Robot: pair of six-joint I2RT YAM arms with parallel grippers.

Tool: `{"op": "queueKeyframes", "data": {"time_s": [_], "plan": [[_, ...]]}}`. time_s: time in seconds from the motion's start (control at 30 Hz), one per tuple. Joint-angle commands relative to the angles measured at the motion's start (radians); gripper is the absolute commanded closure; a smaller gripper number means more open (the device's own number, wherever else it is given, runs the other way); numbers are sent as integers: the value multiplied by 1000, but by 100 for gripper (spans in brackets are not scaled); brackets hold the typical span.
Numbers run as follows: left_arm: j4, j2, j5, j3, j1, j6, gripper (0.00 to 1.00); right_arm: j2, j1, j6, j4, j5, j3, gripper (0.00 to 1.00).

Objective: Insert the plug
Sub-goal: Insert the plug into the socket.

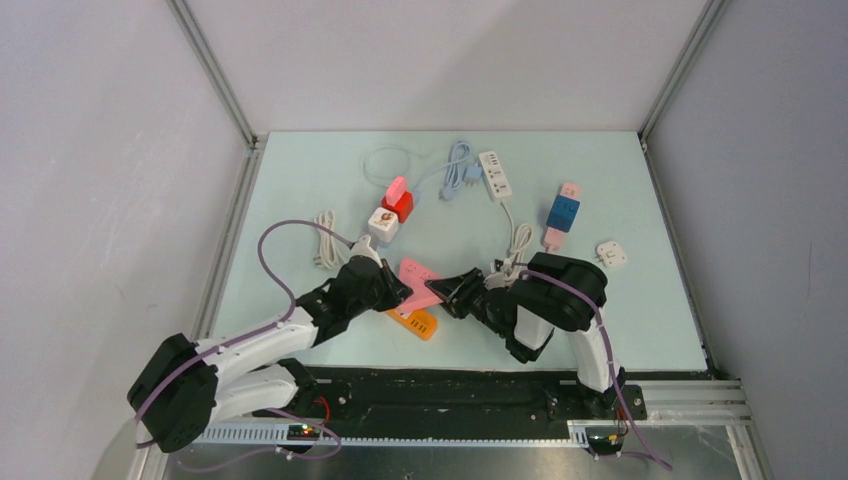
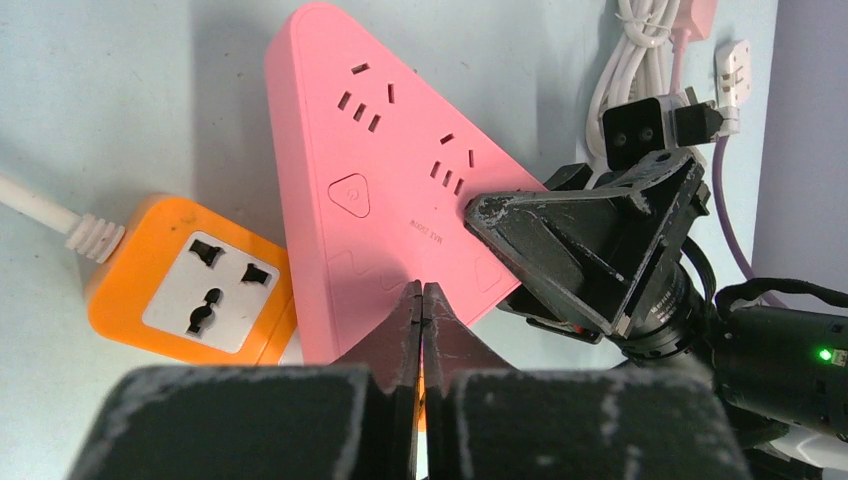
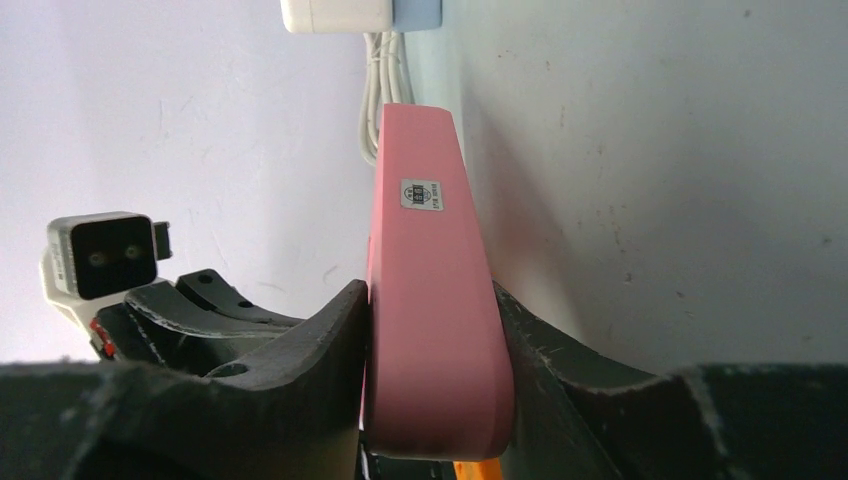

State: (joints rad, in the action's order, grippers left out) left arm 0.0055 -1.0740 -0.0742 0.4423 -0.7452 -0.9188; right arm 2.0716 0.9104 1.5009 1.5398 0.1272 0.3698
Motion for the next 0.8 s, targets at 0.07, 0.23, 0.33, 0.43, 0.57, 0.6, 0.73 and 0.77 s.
{"op": "queueKeyframes", "data": {"time_s": [0.07,0.23,0.33,0.43,0.57,0.6,0.73,0.77], "plan": [[-134,-8,-87,-39,-63,-36,100,3,-10,-73,-123,-41,-40,45],[-139,43,-128,-97,-86,-101,100,-109,-6,-156,-303,-46,-34,26],[-141,86,-139,-119,-87,-111,100,-206,0,-202,-409,-49,-29,19],[-151,141,-156,-119,-87,-115,100,-283,3,-239,-559,-57,-25,17],[-175,168,-169,-115,-87,-113,100,-421,10,-291,-779,-60,-8,14],[-179,169,-170,-116,-87,-112,100,-443,11,-310,-819,-60,-3,14],[-183,189,-174,-133,-87,-120,100,-595,28,-378,-1095,-29,24,16],[-184,195,-176,-139,-87,-120,100,-651,32,-392,-1133,-5,27,18]]}}
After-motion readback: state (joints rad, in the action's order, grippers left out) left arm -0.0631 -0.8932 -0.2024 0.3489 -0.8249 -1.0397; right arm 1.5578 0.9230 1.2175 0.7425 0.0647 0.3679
